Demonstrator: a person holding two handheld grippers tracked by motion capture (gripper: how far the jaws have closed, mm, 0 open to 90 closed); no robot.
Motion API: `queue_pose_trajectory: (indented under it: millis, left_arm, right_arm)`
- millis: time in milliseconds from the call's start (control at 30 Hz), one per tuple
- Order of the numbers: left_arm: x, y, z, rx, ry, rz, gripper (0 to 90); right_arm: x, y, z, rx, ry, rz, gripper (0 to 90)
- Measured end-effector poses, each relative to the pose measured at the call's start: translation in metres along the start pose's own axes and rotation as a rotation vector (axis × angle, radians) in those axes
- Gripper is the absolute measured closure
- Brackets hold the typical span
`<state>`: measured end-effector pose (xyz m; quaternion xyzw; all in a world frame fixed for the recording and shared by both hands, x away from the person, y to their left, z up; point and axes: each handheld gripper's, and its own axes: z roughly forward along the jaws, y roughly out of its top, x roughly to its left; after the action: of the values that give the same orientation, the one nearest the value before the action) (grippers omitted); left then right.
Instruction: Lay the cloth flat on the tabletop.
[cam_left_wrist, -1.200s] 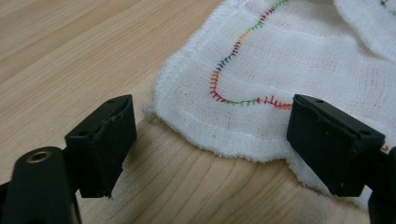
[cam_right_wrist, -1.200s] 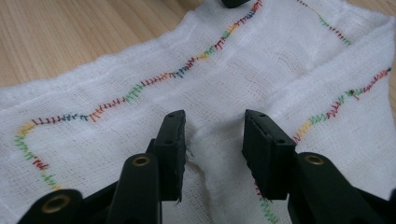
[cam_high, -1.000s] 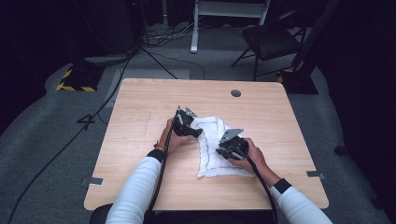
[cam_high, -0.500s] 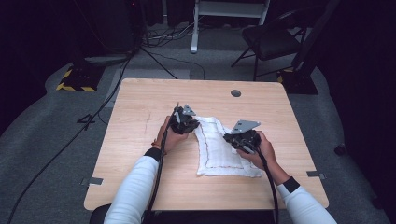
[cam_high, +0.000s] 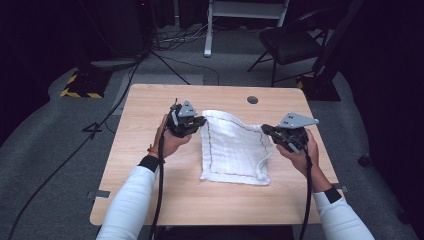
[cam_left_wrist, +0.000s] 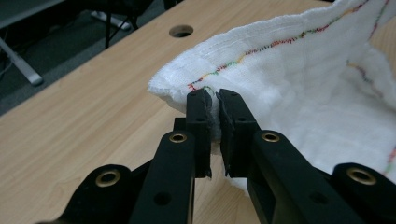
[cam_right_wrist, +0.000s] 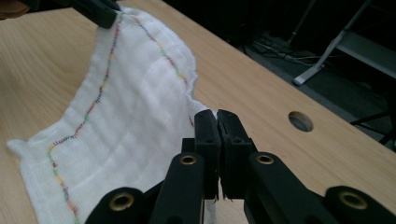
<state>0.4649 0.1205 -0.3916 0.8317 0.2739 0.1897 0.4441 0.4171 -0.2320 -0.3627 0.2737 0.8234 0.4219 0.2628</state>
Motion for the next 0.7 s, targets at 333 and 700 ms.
queue_pose_trajectory:
  millis: [333, 700]
  left_arm:
    - [-0.019, 0.021, -0.048, -0.058, -0.018, 0.099, 83.1]
    - [-0.056, 0.036, -0.101, -0.095, -0.007, 0.198, 83.1]
  right_arm:
    - [-0.016, 0.014, -0.044, -0.110, -0.059, 0.027, 87.9]
    - [-0.008, 0.023, -0.094, -0.187, -0.052, -0.005, 88.0]
